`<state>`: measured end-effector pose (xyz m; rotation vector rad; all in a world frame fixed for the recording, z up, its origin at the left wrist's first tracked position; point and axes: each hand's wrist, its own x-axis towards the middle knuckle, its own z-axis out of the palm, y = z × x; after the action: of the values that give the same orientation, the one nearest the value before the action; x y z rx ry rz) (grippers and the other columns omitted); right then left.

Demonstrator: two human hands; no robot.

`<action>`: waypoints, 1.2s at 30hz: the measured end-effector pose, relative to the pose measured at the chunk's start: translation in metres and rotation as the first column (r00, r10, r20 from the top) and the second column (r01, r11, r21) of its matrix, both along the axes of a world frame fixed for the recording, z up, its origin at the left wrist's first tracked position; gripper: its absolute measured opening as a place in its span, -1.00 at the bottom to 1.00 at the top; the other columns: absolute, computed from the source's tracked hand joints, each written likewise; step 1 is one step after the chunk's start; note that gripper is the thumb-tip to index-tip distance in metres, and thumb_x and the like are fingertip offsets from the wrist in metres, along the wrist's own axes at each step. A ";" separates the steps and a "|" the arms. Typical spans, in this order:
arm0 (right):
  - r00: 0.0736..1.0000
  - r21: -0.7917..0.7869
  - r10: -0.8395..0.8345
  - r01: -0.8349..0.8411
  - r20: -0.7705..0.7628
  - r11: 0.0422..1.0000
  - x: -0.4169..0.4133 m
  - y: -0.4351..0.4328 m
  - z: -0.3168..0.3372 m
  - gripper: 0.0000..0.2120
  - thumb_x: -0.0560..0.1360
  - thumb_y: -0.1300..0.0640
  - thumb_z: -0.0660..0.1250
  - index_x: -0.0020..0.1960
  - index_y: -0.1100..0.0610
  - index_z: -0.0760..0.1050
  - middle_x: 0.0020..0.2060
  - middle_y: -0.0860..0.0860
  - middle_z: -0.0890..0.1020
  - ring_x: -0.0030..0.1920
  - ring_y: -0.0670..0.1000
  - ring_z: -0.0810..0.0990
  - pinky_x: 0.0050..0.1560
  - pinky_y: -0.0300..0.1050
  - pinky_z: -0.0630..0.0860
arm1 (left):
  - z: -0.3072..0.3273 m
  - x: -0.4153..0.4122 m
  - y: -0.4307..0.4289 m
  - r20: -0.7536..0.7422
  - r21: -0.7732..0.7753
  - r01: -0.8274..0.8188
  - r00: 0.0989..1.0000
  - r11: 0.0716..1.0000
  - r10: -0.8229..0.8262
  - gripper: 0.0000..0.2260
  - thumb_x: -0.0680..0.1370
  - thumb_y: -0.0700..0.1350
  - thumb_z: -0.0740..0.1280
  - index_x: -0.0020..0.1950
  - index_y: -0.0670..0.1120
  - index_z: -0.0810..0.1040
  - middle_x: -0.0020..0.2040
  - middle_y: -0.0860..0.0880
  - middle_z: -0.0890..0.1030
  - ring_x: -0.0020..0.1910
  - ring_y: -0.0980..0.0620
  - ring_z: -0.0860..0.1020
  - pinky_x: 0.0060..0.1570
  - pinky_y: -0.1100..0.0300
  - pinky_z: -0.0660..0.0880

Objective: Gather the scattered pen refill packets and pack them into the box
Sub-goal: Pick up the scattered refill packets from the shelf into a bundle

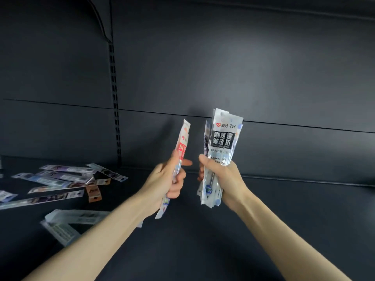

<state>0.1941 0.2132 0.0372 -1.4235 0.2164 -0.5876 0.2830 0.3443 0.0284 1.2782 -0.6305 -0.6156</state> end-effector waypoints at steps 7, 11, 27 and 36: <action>0.997 -0.066 -0.046 0.042 -0.059 0.997 0.006 -0.005 -0.013 -0.82 0.40 0.20 0.47 -0.16 0.19 0.47 -0.41 0.02 0.53 -0.38 -0.03 0.52 -0.31 -0.17 0.52 | -0.012 0.000 0.003 0.010 0.048 0.090 0.996 0.995 -0.091 -0.53 0.58 0.17 0.09 0.06 -0.18 0.59 -0.42 -0.03 0.42 -0.58 0.12 0.25 -0.61 0.27 0.13; 0.997 -0.026 -0.052 0.051 -0.056 0.998 0.004 -0.004 -0.018 -0.85 0.40 0.20 0.47 -0.11 0.20 0.53 -0.27 0.09 0.64 -0.35 -0.05 0.58 -0.29 -0.16 0.54 | -0.014 -0.003 0.004 0.040 0.048 0.068 0.997 0.997 -0.070 -0.61 0.61 0.10 0.10 0.05 -0.17 0.55 -0.44 -0.06 0.43 -0.61 0.09 0.23 -0.61 0.31 0.13; 0.977 0.070 -0.203 0.198 0.071 0.978 -0.005 -0.007 -0.012 -0.91 0.40 0.27 0.46 -0.14 0.14 0.59 -0.33 -0.01 0.69 -0.33 -0.06 0.65 -0.30 -0.19 0.57 | -0.018 0.003 0.011 0.285 0.123 0.006 0.958 0.992 -0.042 -0.89 0.53 -0.17 0.34 -0.04 -0.21 0.59 -0.19 -0.10 0.70 -0.23 -0.10 0.69 -0.30 0.11 0.61; 0.998 0.136 -0.039 0.031 0.055 0.990 -0.001 0.003 -0.020 -0.81 0.38 0.32 0.45 -0.02 0.19 0.59 -0.14 0.13 0.71 -0.13 0.14 0.69 -0.13 0.02 0.60 | -0.021 -0.005 0.006 0.268 0.038 -0.093 0.960 0.995 0.079 -0.80 0.48 -0.13 0.38 -0.08 -0.27 0.52 -0.30 -0.13 0.67 -0.39 -0.08 0.66 -0.42 0.07 0.60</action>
<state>0.1935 0.2164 0.0169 -1.2722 0.2316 -0.6306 0.2781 0.3504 0.0075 1.4413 -0.7797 -0.3922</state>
